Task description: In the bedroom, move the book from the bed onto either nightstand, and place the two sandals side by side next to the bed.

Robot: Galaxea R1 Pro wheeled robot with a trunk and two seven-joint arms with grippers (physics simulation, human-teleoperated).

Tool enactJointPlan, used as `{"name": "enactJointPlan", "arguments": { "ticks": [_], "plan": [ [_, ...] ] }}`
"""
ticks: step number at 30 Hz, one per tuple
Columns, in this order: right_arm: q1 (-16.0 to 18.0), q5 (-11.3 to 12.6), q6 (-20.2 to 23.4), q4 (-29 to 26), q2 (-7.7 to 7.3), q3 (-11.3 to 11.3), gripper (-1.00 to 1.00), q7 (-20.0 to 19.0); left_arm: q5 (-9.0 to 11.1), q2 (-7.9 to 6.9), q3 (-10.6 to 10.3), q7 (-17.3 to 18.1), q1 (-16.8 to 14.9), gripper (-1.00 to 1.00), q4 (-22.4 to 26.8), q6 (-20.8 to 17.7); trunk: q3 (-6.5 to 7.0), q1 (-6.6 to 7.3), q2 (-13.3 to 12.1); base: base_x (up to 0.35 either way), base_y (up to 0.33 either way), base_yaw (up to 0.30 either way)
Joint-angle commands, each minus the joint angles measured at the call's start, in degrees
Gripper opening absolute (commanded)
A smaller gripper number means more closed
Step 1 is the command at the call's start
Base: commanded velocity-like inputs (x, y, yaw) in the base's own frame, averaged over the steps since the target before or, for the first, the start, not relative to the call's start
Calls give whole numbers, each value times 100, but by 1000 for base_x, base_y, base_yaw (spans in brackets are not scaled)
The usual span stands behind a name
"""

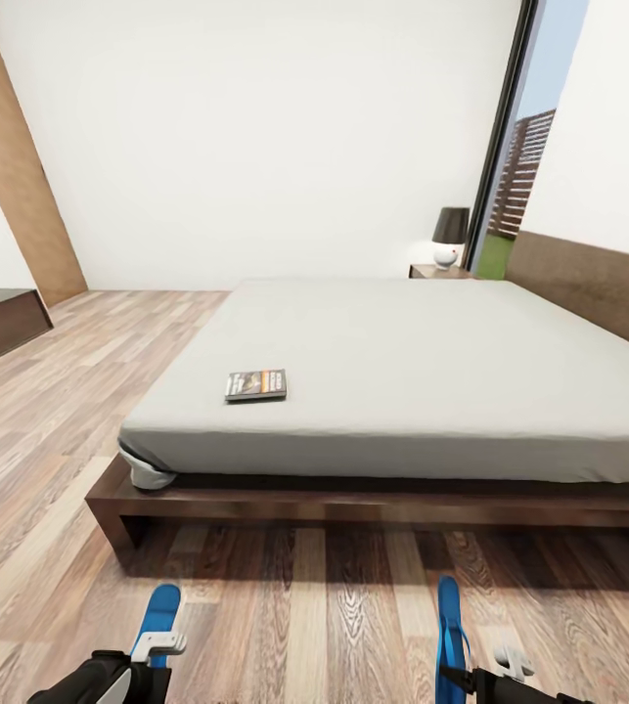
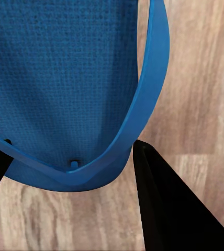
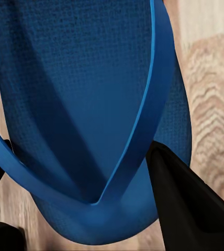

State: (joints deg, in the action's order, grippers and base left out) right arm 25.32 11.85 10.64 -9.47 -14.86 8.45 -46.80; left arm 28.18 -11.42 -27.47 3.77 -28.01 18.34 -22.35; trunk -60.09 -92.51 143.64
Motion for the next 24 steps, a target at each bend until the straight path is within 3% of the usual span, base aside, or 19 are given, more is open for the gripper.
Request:
{"name": "enactJointPlan", "arguments": {
  "ticks": [1,6,8,9,12,19,24],
  "plan": [
    [4,19,61,-3,1,43,-100,-22,4,-3,-15,9,-1,-100,11,-25,-28,-1,4,0,0,0],
    [3,19,66,-3,-5,43,-100,-27,4,9,-8,10,1,-100,39,-24,-139,-14,11,0,0,0],
    [4,21,86,-3,-172,43,-100,-110,4,21,-5,10,2,-100,53,-24,-183,-19,13,0,0,0],
    [4,24,101,-4,-363,39,-100,-283,4,27,-5,10,4,-100,81,-24,-205,-22,15,0,0,0],
    [4,27,300,-38,-584,55,-100,-760,4,33,-11,10,2,-100,195,-18,-272,-29,19,0,0,0],
    [8,28,1482,-502,-647,69,-100,-1171,4,52,-33,11,-1,-100,332,-11,-427,-47,28,0,0,0],
    [8,28,1676,-601,-649,69,-100,-2198,10,48,-23,25,3,-100,337,-7,-538,-60,35,0,0,0]
  ]
}}
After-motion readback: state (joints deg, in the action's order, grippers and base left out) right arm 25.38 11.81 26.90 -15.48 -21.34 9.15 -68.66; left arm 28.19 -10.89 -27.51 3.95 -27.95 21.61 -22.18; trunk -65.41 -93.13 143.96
